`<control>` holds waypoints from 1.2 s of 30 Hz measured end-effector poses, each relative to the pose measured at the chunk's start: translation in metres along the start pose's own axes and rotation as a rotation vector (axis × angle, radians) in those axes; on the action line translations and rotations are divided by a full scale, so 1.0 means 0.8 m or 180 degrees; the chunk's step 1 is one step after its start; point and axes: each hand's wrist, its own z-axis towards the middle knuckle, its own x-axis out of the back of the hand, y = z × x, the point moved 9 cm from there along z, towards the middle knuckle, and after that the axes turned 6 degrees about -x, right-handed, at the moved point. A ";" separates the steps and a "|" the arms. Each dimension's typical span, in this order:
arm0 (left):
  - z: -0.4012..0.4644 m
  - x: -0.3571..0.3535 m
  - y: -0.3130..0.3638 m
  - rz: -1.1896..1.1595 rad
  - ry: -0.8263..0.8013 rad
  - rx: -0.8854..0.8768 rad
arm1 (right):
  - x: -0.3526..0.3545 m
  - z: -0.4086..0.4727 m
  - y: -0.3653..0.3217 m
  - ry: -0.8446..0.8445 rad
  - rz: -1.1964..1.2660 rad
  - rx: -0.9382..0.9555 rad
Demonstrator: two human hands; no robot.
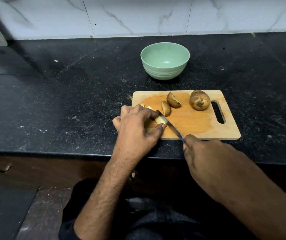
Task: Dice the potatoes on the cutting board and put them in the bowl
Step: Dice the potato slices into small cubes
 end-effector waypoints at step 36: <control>-0.008 0.004 -0.010 -0.0418 0.0117 0.0179 | -0.001 -0.002 0.000 -0.0027 0.0123 0.0009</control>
